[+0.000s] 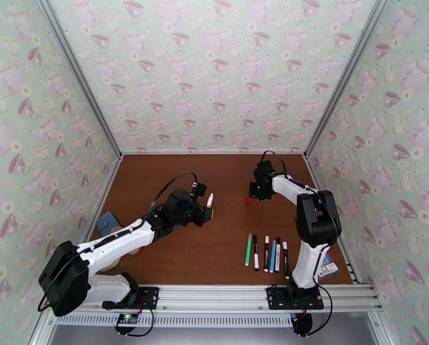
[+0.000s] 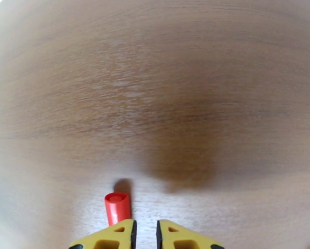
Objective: Open the pen caps
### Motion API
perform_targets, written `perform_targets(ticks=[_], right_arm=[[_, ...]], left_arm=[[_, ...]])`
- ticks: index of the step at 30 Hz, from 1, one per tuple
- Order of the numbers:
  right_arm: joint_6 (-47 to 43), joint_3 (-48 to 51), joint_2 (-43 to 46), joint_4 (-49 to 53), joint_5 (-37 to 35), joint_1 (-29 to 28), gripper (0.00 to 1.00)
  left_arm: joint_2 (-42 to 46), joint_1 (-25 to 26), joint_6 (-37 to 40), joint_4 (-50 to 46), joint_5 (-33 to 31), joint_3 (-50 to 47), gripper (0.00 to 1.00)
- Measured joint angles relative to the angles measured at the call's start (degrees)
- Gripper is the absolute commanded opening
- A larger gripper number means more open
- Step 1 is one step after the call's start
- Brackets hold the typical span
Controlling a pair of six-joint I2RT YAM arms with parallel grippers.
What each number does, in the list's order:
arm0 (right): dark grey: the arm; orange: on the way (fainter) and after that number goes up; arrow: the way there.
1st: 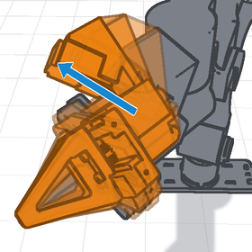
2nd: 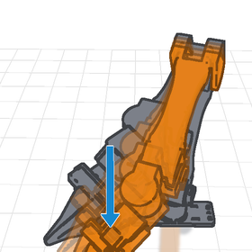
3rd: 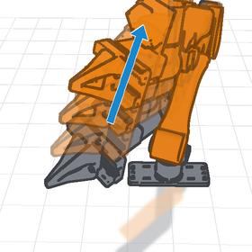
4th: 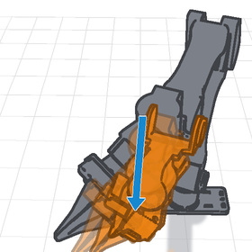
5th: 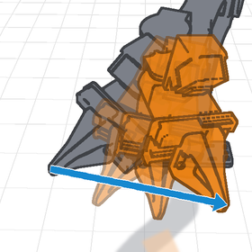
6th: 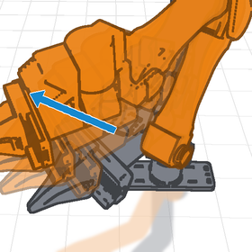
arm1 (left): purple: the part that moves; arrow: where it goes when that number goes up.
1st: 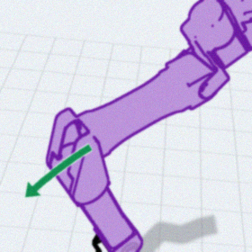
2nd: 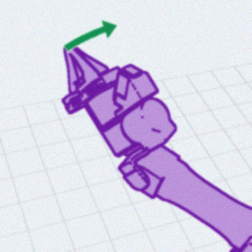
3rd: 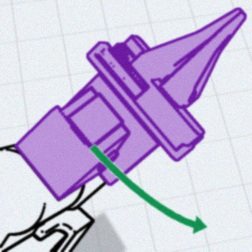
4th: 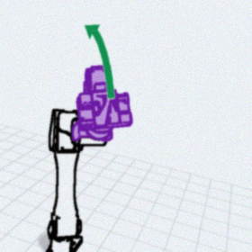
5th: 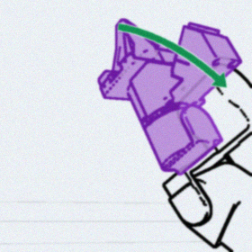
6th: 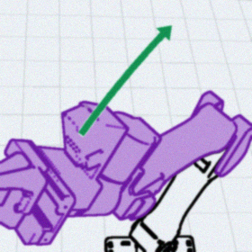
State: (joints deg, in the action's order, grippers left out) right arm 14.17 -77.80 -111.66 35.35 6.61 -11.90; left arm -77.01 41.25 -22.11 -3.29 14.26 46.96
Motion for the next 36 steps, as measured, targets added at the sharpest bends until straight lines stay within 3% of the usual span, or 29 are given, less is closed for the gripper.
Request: perform_targets(ticks=[36], right_arm=[[0.13,-0.87,-3.5,0.17,4.66,0.31,0.27]], left_arm=[[-1.81,0.0,0.02,-1.62,0.02,0.07,0.02]])
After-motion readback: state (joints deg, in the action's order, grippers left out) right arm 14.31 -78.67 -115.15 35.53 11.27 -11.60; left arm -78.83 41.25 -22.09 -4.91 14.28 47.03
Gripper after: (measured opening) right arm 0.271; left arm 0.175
